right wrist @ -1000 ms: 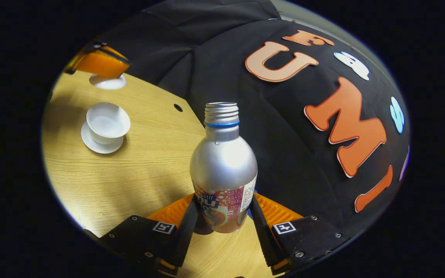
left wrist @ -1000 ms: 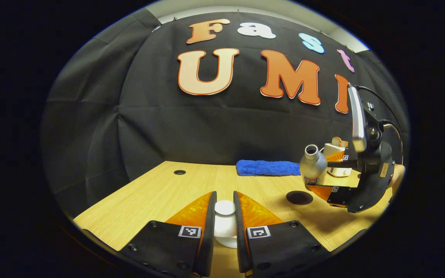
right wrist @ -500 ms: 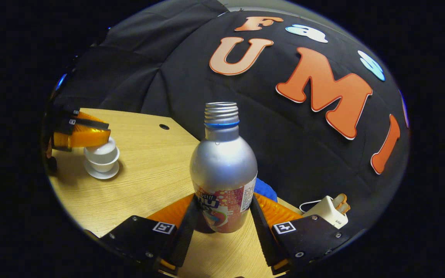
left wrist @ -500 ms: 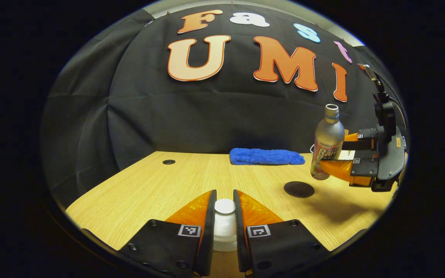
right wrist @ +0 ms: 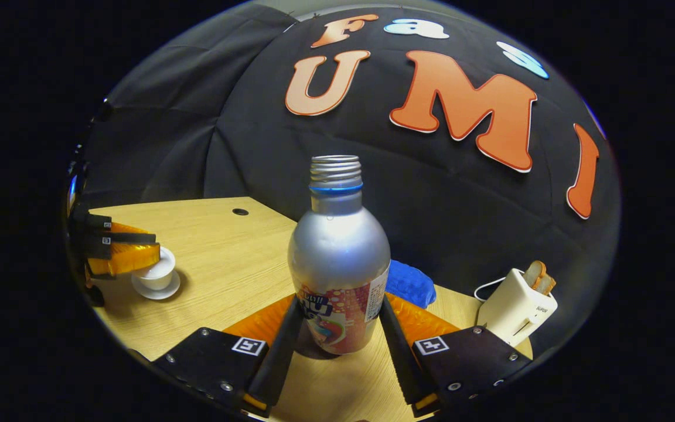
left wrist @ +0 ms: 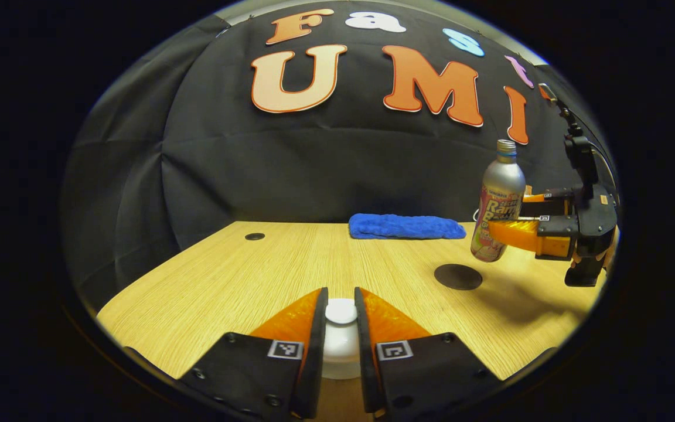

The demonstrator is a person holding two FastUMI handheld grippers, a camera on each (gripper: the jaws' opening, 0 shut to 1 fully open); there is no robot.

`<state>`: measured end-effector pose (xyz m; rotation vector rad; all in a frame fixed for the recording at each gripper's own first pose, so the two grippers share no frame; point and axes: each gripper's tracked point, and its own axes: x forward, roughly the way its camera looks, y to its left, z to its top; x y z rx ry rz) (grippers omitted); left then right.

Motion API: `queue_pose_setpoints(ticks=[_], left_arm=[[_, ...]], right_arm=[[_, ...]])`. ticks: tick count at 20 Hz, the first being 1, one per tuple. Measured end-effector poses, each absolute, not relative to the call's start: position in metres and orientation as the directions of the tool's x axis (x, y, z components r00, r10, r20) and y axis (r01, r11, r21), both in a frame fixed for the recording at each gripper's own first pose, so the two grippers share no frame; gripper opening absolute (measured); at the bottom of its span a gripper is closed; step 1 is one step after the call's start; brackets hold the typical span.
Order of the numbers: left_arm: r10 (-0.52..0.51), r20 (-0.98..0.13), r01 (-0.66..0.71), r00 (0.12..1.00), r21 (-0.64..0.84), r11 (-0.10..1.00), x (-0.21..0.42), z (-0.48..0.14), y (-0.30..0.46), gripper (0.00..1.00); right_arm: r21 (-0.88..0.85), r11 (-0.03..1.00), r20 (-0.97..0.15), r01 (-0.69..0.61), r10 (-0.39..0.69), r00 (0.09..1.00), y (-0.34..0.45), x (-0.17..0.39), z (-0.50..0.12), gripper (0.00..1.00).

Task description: Open the teacup lid with one hand, grasp the water bottle and pour water into the teacup with the other hand; after pouring, place the water bottle on the coaster and then close the teacup lid.

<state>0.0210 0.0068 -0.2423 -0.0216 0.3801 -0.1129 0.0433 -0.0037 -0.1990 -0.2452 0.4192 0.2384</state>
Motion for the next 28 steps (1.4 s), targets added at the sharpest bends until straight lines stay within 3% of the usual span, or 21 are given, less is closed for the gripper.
queue_pose_setpoints(ticks=[1, 3, 6, 7, 8, 9, 11, 12, 13, 18, 28], left_arm=[[-0.113, -0.369, 0.104, 0.923, -0.045, 0.994, 0.020, -0.243, 0.007, 0.35], [-0.109, -0.363, 0.098, 0.926, -0.048, 0.994, 0.019, -0.240, 0.007, 0.32], [-0.094, -0.333, 0.085, 0.938, -0.043, 0.995, 0.018, -0.228, 0.011, 0.43], [-0.087, -0.319, 0.078, 0.944, -0.041, 0.996, 0.019, -0.224, 0.012, 0.52], [-0.083, -0.305, 0.074, 0.949, -0.040, 0.996, 0.019, -0.219, 0.013, 0.54], [-0.079, -0.293, 0.071, 0.953, -0.037, 0.997, 0.019, -0.215, 0.015, 0.67], [-0.069, -0.275, 0.065, 0.959, -0.027, 0.998, 0.017, -0.209, 0.018, 0.68], [-0.067, -0.270, 0.062, 0.961, -0.024, 0.998, 0.017, -0.206, 0.019, 0.74], [-0.065, -0.265, 0.061, 0.962, -0.021, 0.998, 0.016, -0.204, 0.018, 0.72], [-0.057, -0.273, 0.056, 0.960, -0.011, 0.998, 0.014, -0.204, 0.021, 0.82], [-0.054, -0.264, 0.052, 0.963, -0.014, 0.999, 0.013, -0.198, 0.017, 0.83]], right_arm=[[-0.169, 0.947, -0.428, -0.273, 0.179, 0.886, -0.003, 0.045, -0.200, 0.77], [-0.140, 0.953, -0.431, -0.267, 0.185, 0.884, -0.002, 0.048, -0.203, 0.77], [-0.093, 0.964, -0.443, -0.251, 0.185, 0.877, -0.001, 0.054, -0.212, 0.77], [-0.072, 0.967, -0.450, -0.244, 0.187, 0.873, -0.001, 0.057, -0.216, 0.77], [-0.054, 0.972, -0.460, -0.230, 0.180, 0.870, -0.001, 0.059, -0.220, 0.77], [-0.032, 0.976, -0.470, -0.215, 0.175, 0.865, -0.002, 0.061, -0.224, 0.77], [0.011, 0.982, -0.489, -0.187, 0.169, 0.856, -0.004, 0.065, -0.234, 0.77], [0.027, 0.984, -0.498, -0.175, 0.165, 0.852, -0.005, 0.066, -0.238, 0.77], [0.041, 0.985, -0.505, -0.168, 0.166, 0.847, -0.004, 0.067, -0.242, 0.77], [0.091, 0.981, -0.547, -0.169, 0.191, 0.815, 0.003, 0.066, -0.266, 0.77], [0.103, 0.983, -0.571, -0.150, 0.182, 0.801, 0.003, 0.069, -0.267, 0.79]])
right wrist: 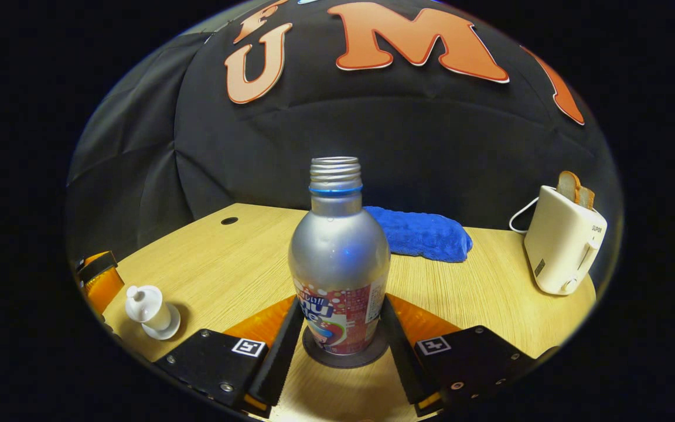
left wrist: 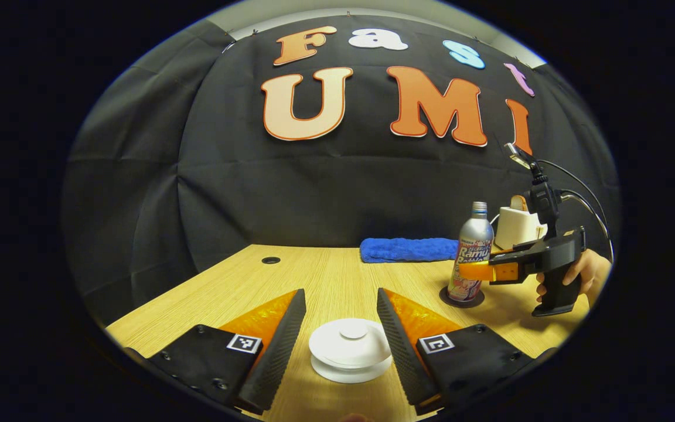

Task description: Open the teacup lid with one hand, grasp the water bottle and pour water into the teacup with the other hand; after pouring, place the water bottle on the coaster and then close the teacup lid.

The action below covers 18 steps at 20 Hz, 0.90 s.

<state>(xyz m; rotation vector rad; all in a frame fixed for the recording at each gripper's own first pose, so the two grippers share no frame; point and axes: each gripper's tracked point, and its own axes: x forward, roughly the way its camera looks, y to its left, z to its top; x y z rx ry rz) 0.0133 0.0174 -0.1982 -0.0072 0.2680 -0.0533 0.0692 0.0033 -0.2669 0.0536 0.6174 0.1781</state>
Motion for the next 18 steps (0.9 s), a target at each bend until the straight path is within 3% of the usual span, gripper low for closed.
queue_pose_setpoints(ticks=[4, 7, 10, 14, 15, 18], left_arm=[[-0.037, -0.248, 0.033, 0.968, -0.023, 0.999, 0.016, -0.191, 0.019, 0.80], [-0.031, -0.231, 0.023, 0.972, -0.037, 0.999, 0.019, -0.180, 0.016, 0.85], [-0.021, -0.214, 0.012, 0.977, -0.045, 0.999, 0.019, -0.168, 0.015, 0.90], [-0.025, -0.194, 0.018, 0.981, -0.037, 0.999, 0.018, -0.148, 0.006, 0.87], [-0.030, -0.183, 0.024, 0.983, -0.037, 0.999, 0.017, -0.141, 0.002, 0.93], [-0.039, -0.150, 0.034, 0.988, -0.036, 0.999, 0.017, -0.118, -0.009, 0.95]], right_arm=[[0.066, 0.983, -0.577, -0.172, 0.178, 0.797, 0.003, 0.061, -0.261, 0.85], [0.032, 0.984, -0.549, -0.177, 0.165, 0.819, -0.004, 0.054, -0.243, 0.89], [0.015, 0.984, -0.491, -0.177, 0.162, 0.856, -0.012, 0.042, -0.213, 0.91], [-0.076, 0.983, -0.387, -0.166, 0.124, 0.914, -0.034, 0.029, -0.164, 0.93], [-0.093, 0.984, -0.359, -0.154, 0.111, 0.927, -0.041, 0.026, -0.151, 0.94], [-0.097, 0.989, -0.279, -0.114, 0.083, 0.957, -0.058, 0.013, -0.116, 0.94]])
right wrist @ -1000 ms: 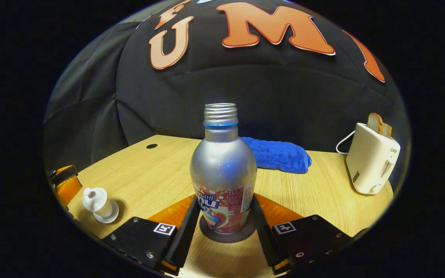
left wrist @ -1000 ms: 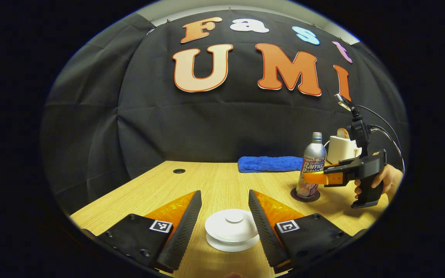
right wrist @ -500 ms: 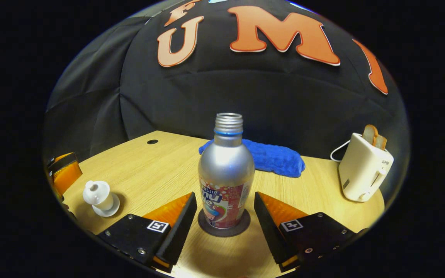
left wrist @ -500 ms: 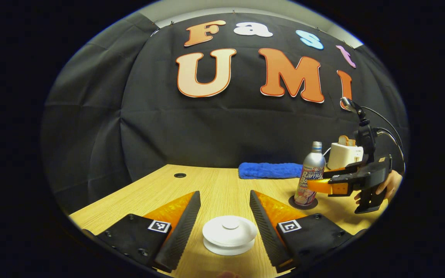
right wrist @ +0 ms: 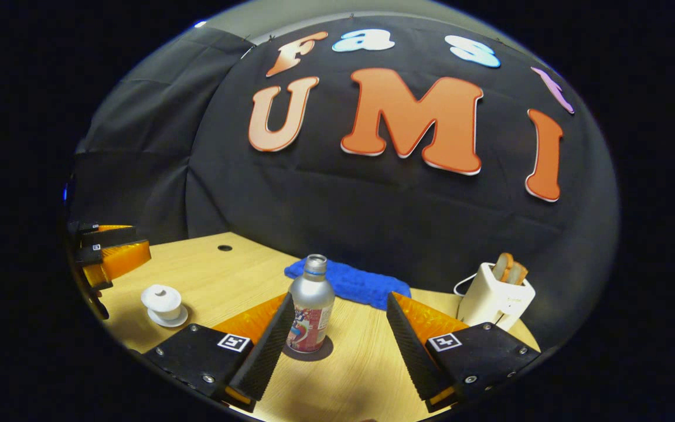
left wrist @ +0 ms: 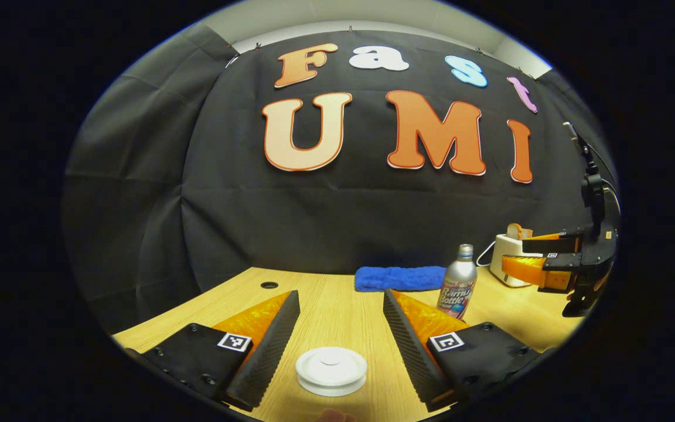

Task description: Open the teacup lid with one hand, grasp the water bottle and pour water into the teacup with the other hand; after pouring, place the water bottle on the coaster and then close the teacup lid.

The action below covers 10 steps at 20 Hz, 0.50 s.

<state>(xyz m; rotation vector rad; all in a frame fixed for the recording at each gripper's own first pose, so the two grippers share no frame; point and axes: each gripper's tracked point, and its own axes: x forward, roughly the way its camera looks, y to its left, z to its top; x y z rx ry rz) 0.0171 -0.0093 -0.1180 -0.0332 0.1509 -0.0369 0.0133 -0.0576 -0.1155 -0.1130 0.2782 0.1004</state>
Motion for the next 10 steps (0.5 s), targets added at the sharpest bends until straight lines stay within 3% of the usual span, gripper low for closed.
queue_pose_setpoints(ticks=[4, 8, 9, 10], left_arm=[[-0.044, -0.108, 0.042, 0.993, -0.027, 0.999, 0.016, -0.091, -0.021, 1.00], [-0.054, -0.084, 0.051, 0.995, -0.036, 0.998, 0.015, -0.073, -0.032, 0.94], [-0.050, -0.078, 0.047, 0.996, -0.034, 0.998, 0.016, -0.070, -0.034, 1.00], [-0.046, -0.072, 0.044, 0.996, -0.031, 0.999, 0.016, -0.066, -0.036, 0.94]], right_arm=[[-0.085, 0.995, -0.172, -0.053, 0.037, 0.984, -0.079, -0.004, -0.070, 0.95], [-0.099, 0.995, -0.109, -0.015, 0.004, 0.994, -0.093, -0.026, -0.047, 0.95], [-0.104, 0.995, -0.098, 0.005, -0.015, 0.995, -0.098, -0.031, -0.044, 0.95], [-0.102, 0.995, -0.092, 0.020, -0.029, 0.995, -0.102, -0.036, -0.044, 0.95]])
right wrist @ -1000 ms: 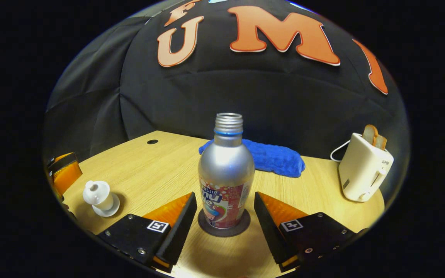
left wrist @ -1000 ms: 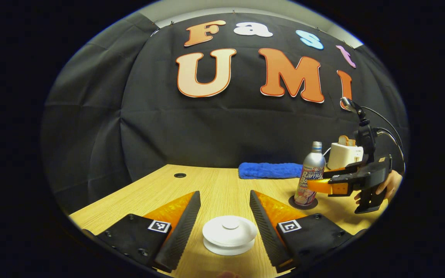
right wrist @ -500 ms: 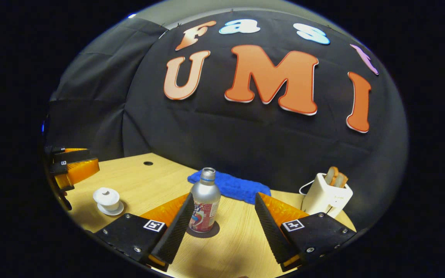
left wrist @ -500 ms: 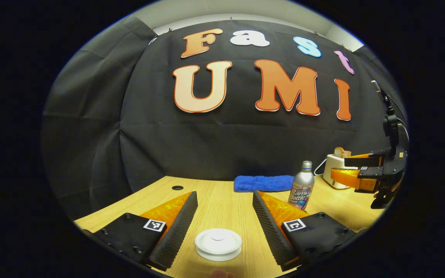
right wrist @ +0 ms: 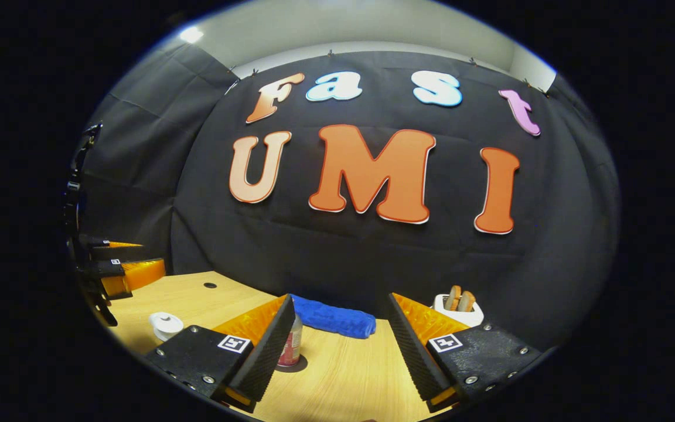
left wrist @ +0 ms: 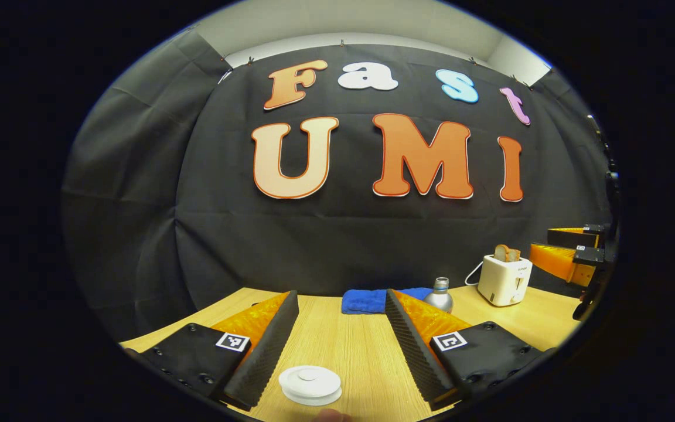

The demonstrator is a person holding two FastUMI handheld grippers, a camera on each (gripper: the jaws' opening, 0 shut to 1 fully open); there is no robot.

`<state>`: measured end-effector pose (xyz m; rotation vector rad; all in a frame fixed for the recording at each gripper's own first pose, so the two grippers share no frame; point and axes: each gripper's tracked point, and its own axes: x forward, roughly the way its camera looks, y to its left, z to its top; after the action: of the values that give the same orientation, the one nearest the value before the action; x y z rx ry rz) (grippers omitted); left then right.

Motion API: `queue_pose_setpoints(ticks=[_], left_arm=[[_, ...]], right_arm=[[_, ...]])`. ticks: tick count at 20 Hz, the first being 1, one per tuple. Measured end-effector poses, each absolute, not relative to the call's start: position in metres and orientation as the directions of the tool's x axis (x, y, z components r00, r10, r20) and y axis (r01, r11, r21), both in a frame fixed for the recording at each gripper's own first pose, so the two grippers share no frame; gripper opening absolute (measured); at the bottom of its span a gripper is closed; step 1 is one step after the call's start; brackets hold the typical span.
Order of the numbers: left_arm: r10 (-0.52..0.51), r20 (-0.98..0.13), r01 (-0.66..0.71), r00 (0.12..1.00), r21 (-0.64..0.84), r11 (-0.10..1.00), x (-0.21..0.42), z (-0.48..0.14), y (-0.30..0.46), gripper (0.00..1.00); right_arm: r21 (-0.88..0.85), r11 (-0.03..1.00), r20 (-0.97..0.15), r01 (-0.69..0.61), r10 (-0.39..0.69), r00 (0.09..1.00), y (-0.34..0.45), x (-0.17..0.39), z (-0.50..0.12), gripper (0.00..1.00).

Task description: Open the teacup lid with one hand, grasp the water bottle and pour water into the teacup with the other hand; after pouring, place the water bottle on the coaster and then close the teacup lid.

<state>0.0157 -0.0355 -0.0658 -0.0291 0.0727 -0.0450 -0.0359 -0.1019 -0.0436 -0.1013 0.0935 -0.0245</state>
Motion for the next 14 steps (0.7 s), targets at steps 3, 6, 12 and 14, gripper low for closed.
queue_pose_setpoints(ticks=[3, 6, 12, 14], left_arm=[[-0.039, -0.044, 0.038, 0.998, -0.028, 0.999, 0.016, -0.051, -0.038, 0.98], [-0.013, -0.045, 0.012, 0.999, -0.007, 1.000, 0.016, -0.047, -0.036, 0.98], [-0.013, -0.022, 0.013, 1.000, -0.006, 1.000, 0.016, -0.031, -0.044, 1.00], [-0.013, -0.012, 0.013, 1.000, -0.010, 1.000, 0.015, -0.026, -0.045, 1.00]], right_arm=[[-0.067, 0.997, -0.089, 0.046, -0.052, 0.995, -0.109, -0.046, -0.044, 0.95], [-0.030, 0.999, -0.089, 0.039, -0.041, 0.995, -0.113, -0.050, -0.045, 0.97], [-0.039, 0.997, -0.093, 0.063, -0.066, 0.993, -0.122, -0.058, -0.044, 0.95], [-0.064, 0.996, -0.083, 0.065, -0.070, 0.994, -0.120, -0.060, -0.039, 0.95]])
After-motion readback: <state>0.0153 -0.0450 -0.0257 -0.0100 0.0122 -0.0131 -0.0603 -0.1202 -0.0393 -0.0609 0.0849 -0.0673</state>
